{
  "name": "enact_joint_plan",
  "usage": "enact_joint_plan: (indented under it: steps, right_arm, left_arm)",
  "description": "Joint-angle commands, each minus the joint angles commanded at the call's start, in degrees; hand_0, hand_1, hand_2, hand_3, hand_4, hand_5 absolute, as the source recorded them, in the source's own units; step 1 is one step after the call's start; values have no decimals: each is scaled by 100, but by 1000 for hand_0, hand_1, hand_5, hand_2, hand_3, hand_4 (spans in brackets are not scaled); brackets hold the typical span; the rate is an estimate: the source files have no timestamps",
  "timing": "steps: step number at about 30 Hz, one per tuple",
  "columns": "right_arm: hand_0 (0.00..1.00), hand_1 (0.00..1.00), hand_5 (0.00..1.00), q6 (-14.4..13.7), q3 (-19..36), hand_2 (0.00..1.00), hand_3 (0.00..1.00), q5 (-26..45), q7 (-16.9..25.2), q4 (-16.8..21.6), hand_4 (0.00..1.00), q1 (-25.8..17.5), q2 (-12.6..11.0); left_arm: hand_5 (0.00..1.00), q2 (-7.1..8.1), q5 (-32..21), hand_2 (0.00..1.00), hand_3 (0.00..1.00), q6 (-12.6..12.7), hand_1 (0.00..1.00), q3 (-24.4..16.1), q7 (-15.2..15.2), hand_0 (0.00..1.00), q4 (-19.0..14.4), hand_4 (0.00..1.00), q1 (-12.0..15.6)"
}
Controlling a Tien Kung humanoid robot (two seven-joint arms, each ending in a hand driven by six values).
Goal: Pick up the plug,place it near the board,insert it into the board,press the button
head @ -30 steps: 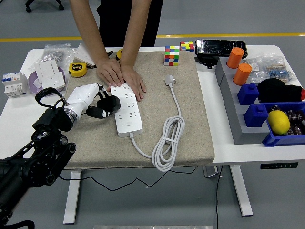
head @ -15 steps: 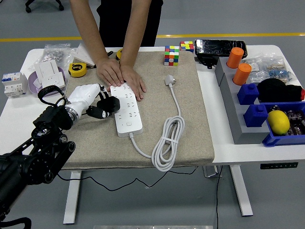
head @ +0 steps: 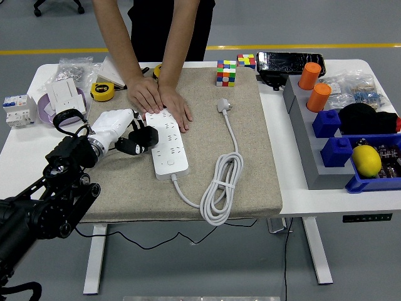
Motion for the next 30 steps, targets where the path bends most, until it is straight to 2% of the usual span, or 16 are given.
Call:
enact_joint_plan:
  steps: [13,24,25,30]
  right_arm:
    - [817,745,801,-3,7,740,757,0,0,0,998,17,-9]
    - [818,745,801,4,3,740,757,-15,-3,0,998,4,-9]
    - [817,745,802,6,1,740,757,-12,-7,0,998,1,-10]
    - [817,745,802,8,2,740,757,-18,-12,0,998,-4,-11]
  left_arm:
    - [2,51,0,474,399,-194,710,89,57,739,-10,505,-51]
    - [2,74,0,486,416,-250,716,62,46,747,-23,516,-51]
    - [95,74,0,570,555,-266,757,63,46,765,-25,792,-48]
    - [95,80,0,570,555,-326,757,70,50,765,-27,792,-42]
